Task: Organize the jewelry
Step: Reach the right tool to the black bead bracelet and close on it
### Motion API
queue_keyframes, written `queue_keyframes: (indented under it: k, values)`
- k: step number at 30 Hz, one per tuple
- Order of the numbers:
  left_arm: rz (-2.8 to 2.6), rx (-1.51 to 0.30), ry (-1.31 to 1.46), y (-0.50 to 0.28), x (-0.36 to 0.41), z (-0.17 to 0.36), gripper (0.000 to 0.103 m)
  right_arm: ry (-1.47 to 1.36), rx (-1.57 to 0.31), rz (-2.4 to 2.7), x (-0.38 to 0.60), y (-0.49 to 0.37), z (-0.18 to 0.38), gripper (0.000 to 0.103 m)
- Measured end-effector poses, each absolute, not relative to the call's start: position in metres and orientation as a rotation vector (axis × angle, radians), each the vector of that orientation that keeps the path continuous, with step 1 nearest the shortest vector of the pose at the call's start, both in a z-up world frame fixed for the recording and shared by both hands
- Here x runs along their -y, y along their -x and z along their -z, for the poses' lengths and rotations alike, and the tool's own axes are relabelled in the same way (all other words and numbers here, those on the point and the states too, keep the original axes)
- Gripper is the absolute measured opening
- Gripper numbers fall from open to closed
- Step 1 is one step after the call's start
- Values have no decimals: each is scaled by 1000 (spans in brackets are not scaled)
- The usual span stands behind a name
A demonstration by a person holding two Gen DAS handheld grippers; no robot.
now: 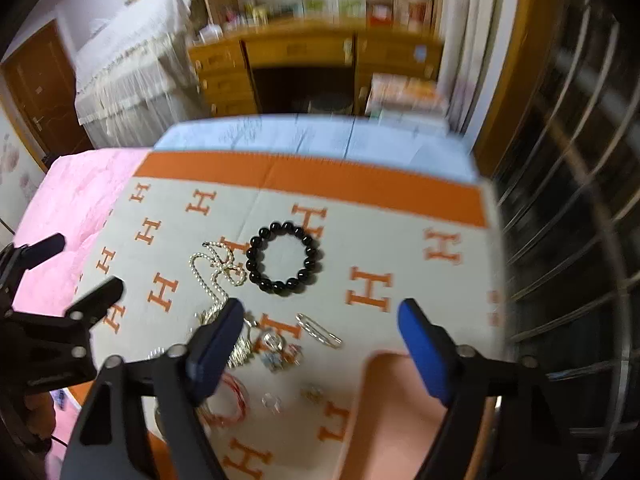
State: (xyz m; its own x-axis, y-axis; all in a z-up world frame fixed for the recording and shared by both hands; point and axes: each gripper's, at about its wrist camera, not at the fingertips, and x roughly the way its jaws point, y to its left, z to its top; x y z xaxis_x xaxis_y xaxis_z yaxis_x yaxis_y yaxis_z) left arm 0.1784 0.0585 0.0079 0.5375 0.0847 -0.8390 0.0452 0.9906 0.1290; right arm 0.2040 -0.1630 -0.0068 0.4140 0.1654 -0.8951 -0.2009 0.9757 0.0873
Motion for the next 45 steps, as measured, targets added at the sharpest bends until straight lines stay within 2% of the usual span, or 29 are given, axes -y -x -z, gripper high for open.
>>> queue_keyframes:
  k: [3,10,16,17,19,20,22,27,31,32,39,45]
  values:
    - [18,-1073,-118,-208,-66,12,102,12,-1217,-206,158,-240,46,54]
    - [49,-1190,-98,-236,-73,64,102,-13,-1295,-160,148,-282,97,49]
    - [71,-1217,-78,-245,-74,80,102,136,-1272,-131,125,-289,110,43]
    - [76,-1222,-74,-248,-72,82,100,140,-1265,-139,124,-288,109,38]
    - [81,-1236,-77,-250,-68,85,96,147,-1253,-143,123,-286,108,19]
    - [86,-1244,-77,-252,-66,86,94,158,-1252,-136,123,-284,108,15]
    - [106,-1257,-78,-254,-60,89,91,146,-1250,-125,127,-282,107,15]
    - [145,-1260,-115,-254,-40,88,73,-1,-1258,-140,155,-275,100,15]
    - [150,-1301,-110,-258,-28,91,42,-69,-1227,-173,174,-260,81,15]
    - [158,-1321,-95,-260,-27,93,37,-88,-1212,-184,181,-254,73,15]
    - [147,-1365,-66,-262,-24,95,36,-167,-1141,-230,207,-228,38,15]
    - [125,-1405,-47,-260,-21,98,32,-197,-1117,-250,215,-216,31,15]
